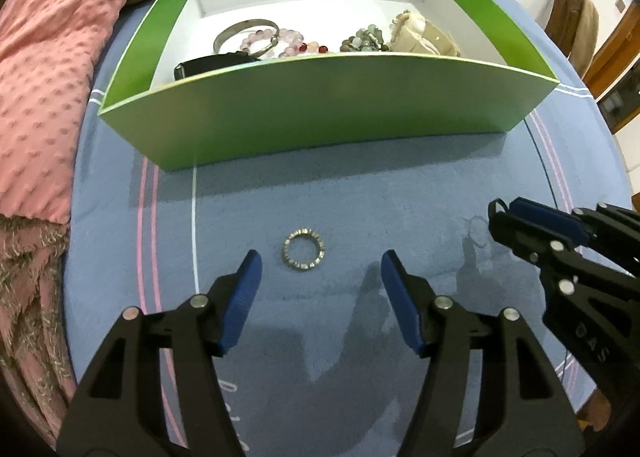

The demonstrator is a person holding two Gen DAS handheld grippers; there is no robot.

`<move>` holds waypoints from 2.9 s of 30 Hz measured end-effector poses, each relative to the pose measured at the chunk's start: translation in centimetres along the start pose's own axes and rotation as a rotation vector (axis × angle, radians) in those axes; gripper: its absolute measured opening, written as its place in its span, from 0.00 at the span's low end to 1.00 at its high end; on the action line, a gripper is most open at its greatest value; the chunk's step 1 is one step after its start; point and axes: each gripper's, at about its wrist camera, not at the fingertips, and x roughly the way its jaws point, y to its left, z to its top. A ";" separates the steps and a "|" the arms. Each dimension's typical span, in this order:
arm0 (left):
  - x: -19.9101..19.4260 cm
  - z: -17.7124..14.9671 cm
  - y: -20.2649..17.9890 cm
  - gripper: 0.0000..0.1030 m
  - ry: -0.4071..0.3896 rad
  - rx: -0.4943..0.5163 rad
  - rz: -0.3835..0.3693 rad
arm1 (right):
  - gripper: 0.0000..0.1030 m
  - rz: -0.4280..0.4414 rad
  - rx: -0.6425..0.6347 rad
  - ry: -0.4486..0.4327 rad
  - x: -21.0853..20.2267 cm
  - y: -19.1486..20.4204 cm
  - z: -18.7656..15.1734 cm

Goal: Organize jewelry
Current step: 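Grasp the small dark ring in front of the box with the right gripper, then grasp the silver stone-set ring with the left gripper while the right holds the dark ring, then carry both rings into the green box and open both grippers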

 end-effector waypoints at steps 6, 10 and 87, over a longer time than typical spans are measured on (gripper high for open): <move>0.9 0.9 -0.2 0.63 0.002 -0.003 0.010 | 0.18 0.007 -0.006 0.004 0.3 0.4 0.0; 1.3 1.1 -0.3 0.64 -0.007 0.004 0.020 | 0.18 0.009 -0.005 0.009 0.4 0.2 -0.1; -12.4 7.1 2.2 0.21 -0.307 -0.032 0.053 | 0.18 0.045 -0.081 -0.277 -9.5 1.7 9.2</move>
